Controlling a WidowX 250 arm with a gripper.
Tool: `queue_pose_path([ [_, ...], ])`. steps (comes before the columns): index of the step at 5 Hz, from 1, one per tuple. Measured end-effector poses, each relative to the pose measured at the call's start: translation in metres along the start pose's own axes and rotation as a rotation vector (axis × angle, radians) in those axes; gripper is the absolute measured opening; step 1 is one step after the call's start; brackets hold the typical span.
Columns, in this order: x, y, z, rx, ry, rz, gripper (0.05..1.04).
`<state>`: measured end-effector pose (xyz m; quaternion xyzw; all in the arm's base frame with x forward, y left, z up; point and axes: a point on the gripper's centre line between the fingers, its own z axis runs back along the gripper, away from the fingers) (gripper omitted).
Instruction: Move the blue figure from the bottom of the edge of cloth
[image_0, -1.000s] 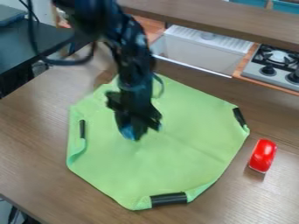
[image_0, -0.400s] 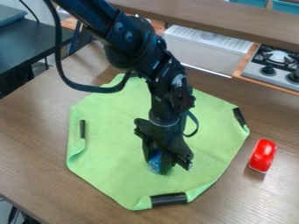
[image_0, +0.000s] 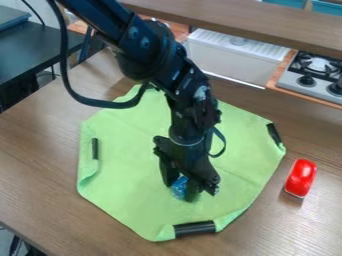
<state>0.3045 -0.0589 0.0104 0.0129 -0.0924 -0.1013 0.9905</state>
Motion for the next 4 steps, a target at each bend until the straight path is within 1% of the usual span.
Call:
queue_pose_path([
  [1,-0.005,0.008,0.002,-0.055,0.030,0.002,0.987],
  [2,-0.005,0.028,0.028,-0.149,-0.011,0.034,1.000],
  [3,-0.011,0.046,0.056,-0.236,-0.052,0.052,1.000],
  [4,-0.021,0.073,0.092,-0.275,-0.128,0.080,1.000],
])
